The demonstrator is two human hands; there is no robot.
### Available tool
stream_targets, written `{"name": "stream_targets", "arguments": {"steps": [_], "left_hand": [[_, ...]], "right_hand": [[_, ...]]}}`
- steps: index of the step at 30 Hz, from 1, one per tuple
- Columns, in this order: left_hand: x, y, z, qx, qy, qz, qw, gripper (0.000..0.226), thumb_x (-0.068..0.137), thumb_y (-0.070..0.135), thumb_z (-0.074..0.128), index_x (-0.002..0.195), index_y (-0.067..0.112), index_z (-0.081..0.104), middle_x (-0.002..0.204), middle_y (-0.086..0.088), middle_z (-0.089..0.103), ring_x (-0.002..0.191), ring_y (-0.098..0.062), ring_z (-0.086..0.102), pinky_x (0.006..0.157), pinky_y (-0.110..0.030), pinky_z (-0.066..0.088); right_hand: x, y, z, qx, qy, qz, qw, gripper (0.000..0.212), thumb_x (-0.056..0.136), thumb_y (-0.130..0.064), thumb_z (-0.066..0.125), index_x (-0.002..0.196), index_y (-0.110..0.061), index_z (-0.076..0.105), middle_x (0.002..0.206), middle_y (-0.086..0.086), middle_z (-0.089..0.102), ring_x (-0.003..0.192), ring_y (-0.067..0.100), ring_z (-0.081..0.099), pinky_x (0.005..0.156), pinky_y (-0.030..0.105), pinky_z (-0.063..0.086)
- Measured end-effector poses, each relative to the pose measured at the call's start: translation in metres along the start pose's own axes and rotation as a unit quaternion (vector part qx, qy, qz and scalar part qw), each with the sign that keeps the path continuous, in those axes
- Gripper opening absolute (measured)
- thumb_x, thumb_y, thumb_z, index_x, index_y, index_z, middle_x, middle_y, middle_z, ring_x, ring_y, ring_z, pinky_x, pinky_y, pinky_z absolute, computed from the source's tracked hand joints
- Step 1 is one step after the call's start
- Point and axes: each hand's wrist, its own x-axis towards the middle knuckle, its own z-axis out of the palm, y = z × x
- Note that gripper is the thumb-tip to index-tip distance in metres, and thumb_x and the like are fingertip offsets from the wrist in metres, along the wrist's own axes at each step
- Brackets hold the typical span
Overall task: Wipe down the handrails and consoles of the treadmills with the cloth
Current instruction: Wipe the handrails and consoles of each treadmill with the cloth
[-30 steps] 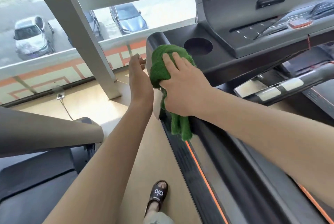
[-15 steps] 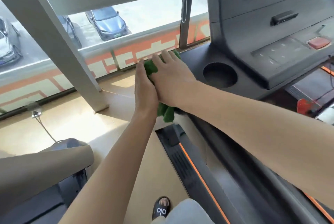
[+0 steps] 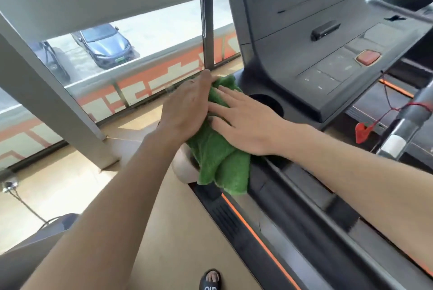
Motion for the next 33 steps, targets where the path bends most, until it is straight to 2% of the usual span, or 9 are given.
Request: {"name": "stream_targets", "arguments": {"steps": [5, 8, 10, 13, 17, 22, 27, 29, 33], "left_hand": [[0.037, 0.022, -0.014, 0.03, -0.127, -0.097, 0.987, 0.067, 0.104, 0.061, 0.008, 0.151, 0.028, 0.043, 0.154, -0.008, 0.046, 0.136, -0.026, 0.045, 0.103, -0.039, 0.033], [0.019, 0.035, -0.009, 0.13, -0.112, -0.051, 0.984, 0.058, 0.106, 0.052, 0.01, 0.138, 0.026, 0.05, 0.137, -0.006, 0.057, 0.126, -0.03, 0.05, 0.092, -0.039, 0.037], [-0.008, 0.041, -0.002, 0.163, -0.09, 0.021, 0.982, 0.05, 0.107, 0.042, 0.013, 0.13, 0.022, 0.052, 0.131, 0.0, 0.058, 0.131, -0.029, 0.047, 0.101, -0.042, 0.038], [-0.051, 0.048, 0.014, 0.159, -0.088, 0.108, 0.977, 0.068, 0.104, 0.05, 0.008, 0.154, 0.016, 0.039, 0.161, -0.001, 0.036, 0.15, -0.013, 0.026, 0.122, -0.025, 0.01], [-0.05, 0.048, 0.014, 0.131, -0.11, 0.12, 0.978, 0.059, 0.108, 0.044, 0.012, 0.151, 0.022, 0.046, 0.161, 0.007, 0.036, 0.148, -0.005, 0.025, 0.114, -0.011, 0.006], [-0.004, 0.043, 0.014, 0.12, -0.155, 0.122, 0.973, 0.05, 0.111, 0.035, 0.015, 0.156, 0.029, 0.037, 0.162, 0.016, 0.031, 0.146, 0.003, 0.021, 0.099, 0.007, -0.001], [0.027, 0.052, 0.021, 0.132, -0.181, 0.154, 0.962, 0.048, 0.112, 0.029, 0.017, 0.156, 0.025, 0.037, 0.159, 0.014, 0.034, 0.143, -0.002, 0.027, 0.099, -0.002, 0.01], [0.029, 0.052, 0.02, 0.14, -0.187, 0.166, 0.958, 0.049, 0.111, 0.028, 0.017, 0.155, 0.024, 0.038, 0.158, 0.014, 0.034, 0.139, -0.002, 0.029, 0.095, -0.001, 0.011], [0.024, 0.051, 0.023, 0.129, -0.168, 0.155, 0.965, 0.049, 0.11, 0.032, 0.018, 0.153, 0.027, 0.042, 0.158, 0.016, 0.034, 0.142, -0.005, 0.033, 0.109, -0.017, 0.021]], "right_hand": [[0.039, 0.02, -0.002, -0.017, 0.007, 0.015, 1.0, 0.054, 0.106, -0.039, 0.014, 0.157, -0.032, 0.029, 0.17, 0.004, 0.007, 0.156, 0.018, 0.002, 0.127, 0.039, 0.006], [0.016, 0.015, -0.001, -0.017, 0.037, 0.023, 0.999, 0.051, 0.107, -0.032, 0.017, 0.15, -0.022, 0.043, 0.168, 0.008, 0.015, 0.154, 0.024, 0.009, 0.126, 0.041, 0.011], [-0.015, 0.006, 0.003, 0.016, 0.04, 0.042, 0.998, 0.049, 0.107, -0.029, 0.02, 0.146, -0.019, 0.048, 0.166, 0.008, 0.02, 0.153, 0.025, 0.016, 0.124, 0.04, 0.018], [-0.072, -0.006, 0.013, 0.002, 0.132, 0.013, 0.991, 0.042, 0.103, -0.023, 0.029, 0.122, -0.012, 0.065, 0.135, 0.013, 0.057, 0.122, 0.031, 0.053, 0.105, 0.035, 0.034], [-0.082, 0.002, 0.001, 0.006, 0.102, 0.025, 0.994, 0.042, 0.1, -0.032, 0.026, 0.113, -0.024, 0.066, 0.107, -0.001, 0.065, 0.1, 0.022, 0.058, 0.097, 0.04, 0.041], [-0.064, 0.025, -0.018, -0.07, 0.071, 0.044, 0.994, 0.041, 0.106, -0.039, 0.026, 0.133, -0.03, 0.056, 0.109, 0.001, 0.068, 0.104, 0.028, 0.06, 0.086, 0.038, 0.043], [-0.055, 0.03, -0.007, -0.157, 0.108, 0.034, 0.981, 0.045, 0.103, -0.028, 0.027, 0.093, -0.006, 0.065, 0.071, 0.013, 0.064, 0.069, 0.036, 0.061, 0.088, 0.05, 0.05], [-0.053, 0.028, -0.003, -0.17, 0.105, 0.037, 0.979, 0.047, 0.103, -0.026, 0.024, 0.093, -0.004, 0.064, 0.074, 0.014, 0.064, 0.068, 0.035, 0.06, 0.092, 0.052, 0.047], [-0.052, 0.024, -0.002, -0.14, 0.118, 0.078, 0.98, 0.035, 0.099, -0.031, 0.027, 0.086, -0.013, 0.055, 0.074, 0.011, 0.062, 0.072, 0.036, 0.059, 0.089, 0.049, 0.043]]}}
